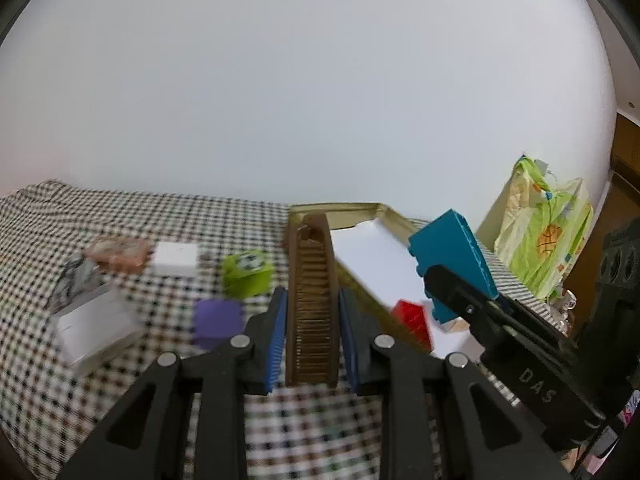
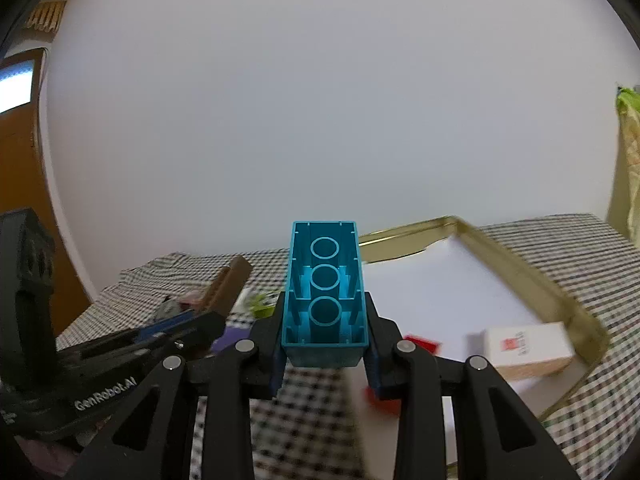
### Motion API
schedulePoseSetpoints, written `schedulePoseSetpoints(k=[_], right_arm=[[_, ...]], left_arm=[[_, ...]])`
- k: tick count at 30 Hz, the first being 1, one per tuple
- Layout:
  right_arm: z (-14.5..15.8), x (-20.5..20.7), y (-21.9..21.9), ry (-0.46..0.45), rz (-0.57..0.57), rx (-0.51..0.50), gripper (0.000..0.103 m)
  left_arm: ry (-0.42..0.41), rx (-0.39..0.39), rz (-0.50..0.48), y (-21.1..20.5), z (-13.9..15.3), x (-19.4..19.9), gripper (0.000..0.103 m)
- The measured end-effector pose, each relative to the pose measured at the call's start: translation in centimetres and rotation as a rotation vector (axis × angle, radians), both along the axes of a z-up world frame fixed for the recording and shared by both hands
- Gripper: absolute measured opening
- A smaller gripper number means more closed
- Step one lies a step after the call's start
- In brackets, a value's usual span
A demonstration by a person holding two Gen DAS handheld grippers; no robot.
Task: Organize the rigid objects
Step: 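Carry the teal brick and brown comb over the tin and release them inside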
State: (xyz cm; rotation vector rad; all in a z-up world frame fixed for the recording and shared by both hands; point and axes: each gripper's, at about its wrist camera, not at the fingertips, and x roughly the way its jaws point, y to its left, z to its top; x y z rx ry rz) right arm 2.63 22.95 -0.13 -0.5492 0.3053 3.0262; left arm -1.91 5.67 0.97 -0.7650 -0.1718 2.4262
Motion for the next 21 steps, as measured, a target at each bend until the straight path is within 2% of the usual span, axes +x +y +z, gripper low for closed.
schedulePoseSetpoints(k=[5,12,19,21], right_arm=[[0.4,0.5,4.1,0.024,-0.087,0.007,0.034],[-0.3,0.2,10.1,-0.017,-0.181,-0.045,0.034],[-1.1,-1.2,12.2,-0.082,-0.196,-0.075,0.034],[-1.2,-2.1,12.0,-0.098,-0.193,-0.055,0.034]], left_arm=[[0.019,0.005,-0.047,3.2,1.0,0.3,0.023],[0.027,-0.006,-0.097,8.2,1.1,0.3,0.023],[0.008,-0.049,-0.079,11.1,0.8,-1.5,0.023],[0.007,-0.07,-0.07,11.5,0.6,-2.2,0.023]])
